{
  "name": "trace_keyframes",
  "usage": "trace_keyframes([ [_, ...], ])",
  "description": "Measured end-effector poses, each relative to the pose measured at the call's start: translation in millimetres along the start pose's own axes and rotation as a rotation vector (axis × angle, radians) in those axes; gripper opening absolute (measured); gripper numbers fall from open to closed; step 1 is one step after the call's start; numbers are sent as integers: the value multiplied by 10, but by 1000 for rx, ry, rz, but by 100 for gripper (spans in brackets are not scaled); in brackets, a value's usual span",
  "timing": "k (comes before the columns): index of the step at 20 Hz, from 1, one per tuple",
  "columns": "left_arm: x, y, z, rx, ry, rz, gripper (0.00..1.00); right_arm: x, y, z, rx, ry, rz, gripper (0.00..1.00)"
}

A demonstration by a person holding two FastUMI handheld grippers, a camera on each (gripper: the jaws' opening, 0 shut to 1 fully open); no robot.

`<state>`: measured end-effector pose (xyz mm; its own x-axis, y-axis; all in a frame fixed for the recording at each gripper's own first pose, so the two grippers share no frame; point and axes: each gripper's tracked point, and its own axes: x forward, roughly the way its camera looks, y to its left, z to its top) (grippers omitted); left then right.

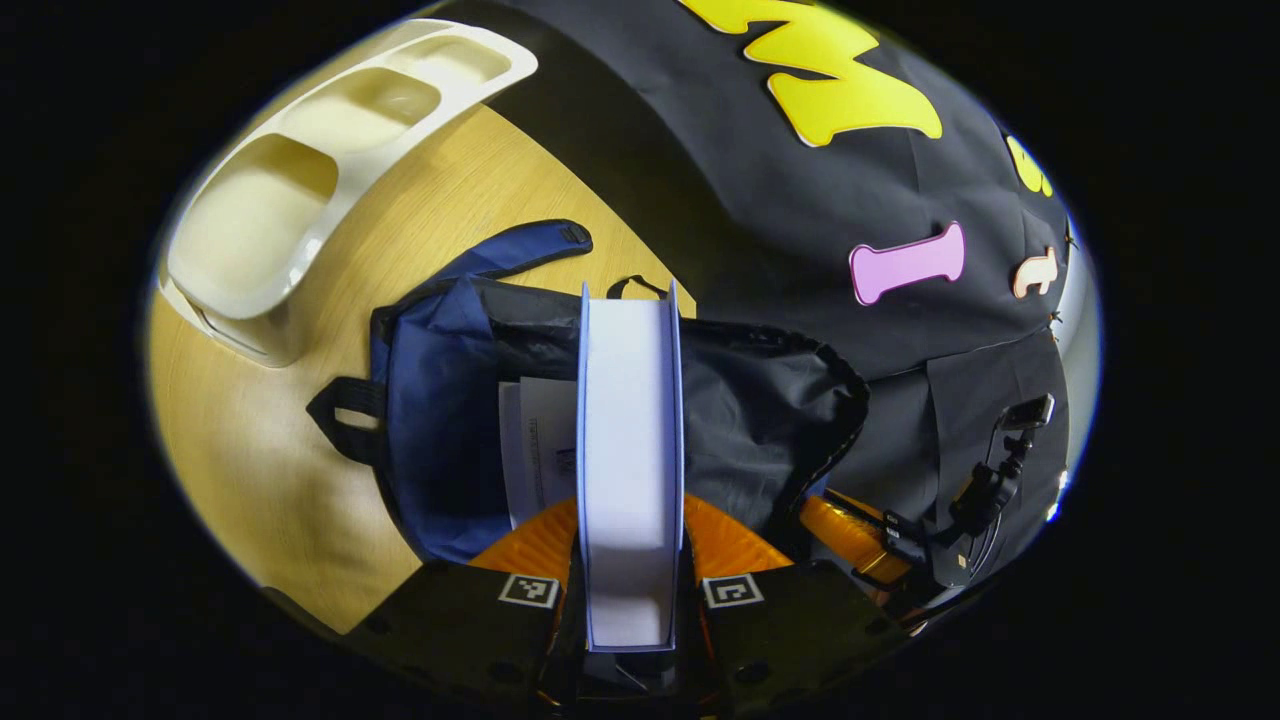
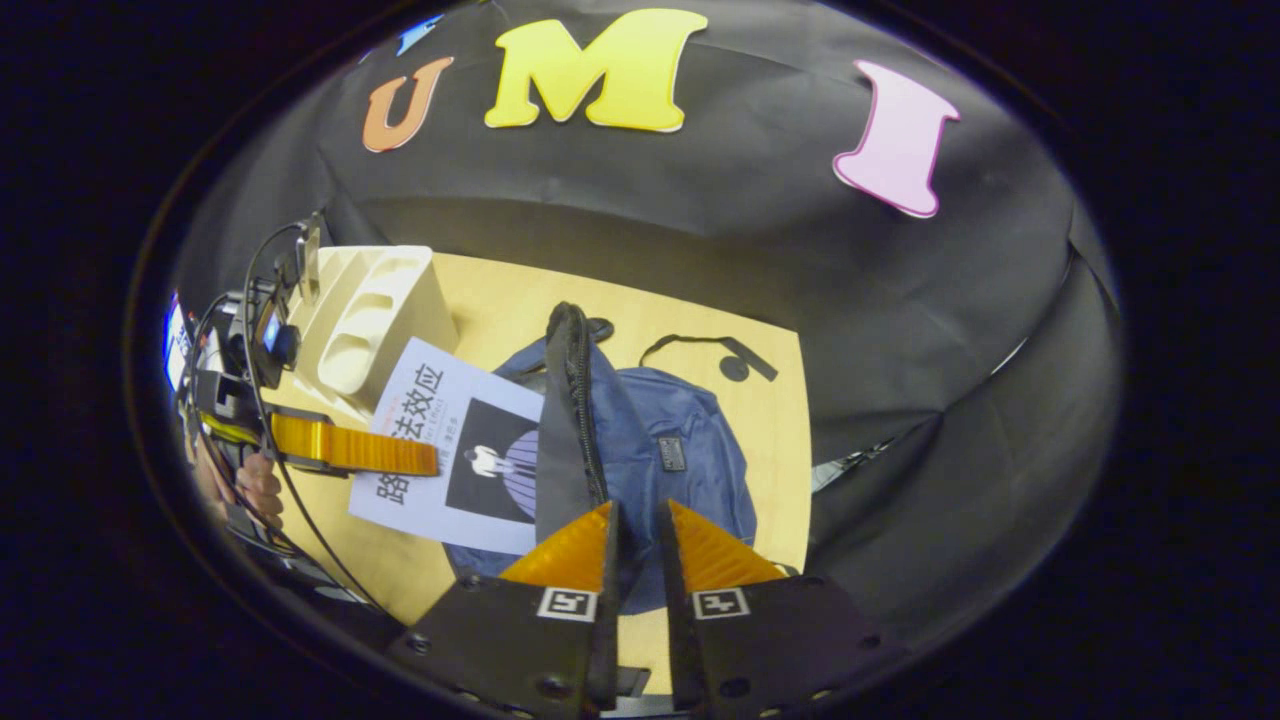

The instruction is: Open the schoolbag, grab two books from the bookshelf and put them into the schoolbag.

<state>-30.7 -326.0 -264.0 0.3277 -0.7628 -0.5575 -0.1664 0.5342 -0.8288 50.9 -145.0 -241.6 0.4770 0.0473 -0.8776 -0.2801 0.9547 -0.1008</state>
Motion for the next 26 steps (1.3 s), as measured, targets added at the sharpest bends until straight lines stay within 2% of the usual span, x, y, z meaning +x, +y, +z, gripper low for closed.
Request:
trace_keyframes([
  [3, 24, 17, 18, -11, 5, -11, 38, 29, -20, 30, -4, 4, -14, 31],
  [4, 23, 30, 18, -15, 6, -14, 38, 41, -13, 30, 0, 11, -11, 39],
  [10, 36, 57, 25, -28, 4, -35, 38, 201, 154, 21, 34, 71, 52, 40],
  [11, 46, 58, 19, -33, 5, -39, 34, 262, 192, 16, 34, 86, 61, 40],
  [13, 51, 63, 17, -38, 3, -42, 38, 283, 213, 43, 36, 97, 60, 18],
  [15, 54, 68, 9, -41, 2, -44, 38, 262, 221, 80, 41, 99, 60, 19],
  [16, 52, 70, 11, -44, 2, -46, 38, 255, 258, 71, 55, 103, 76, 1],
  [20, 119, 64, -18, -67, 4, -60, 38, 147, 366, 165, 52, 79, 113, 1],
  [26, 456, -55, -113, -82, 16, -109, 38, 5, 344, 244, 26, 47, 100, 0],
])
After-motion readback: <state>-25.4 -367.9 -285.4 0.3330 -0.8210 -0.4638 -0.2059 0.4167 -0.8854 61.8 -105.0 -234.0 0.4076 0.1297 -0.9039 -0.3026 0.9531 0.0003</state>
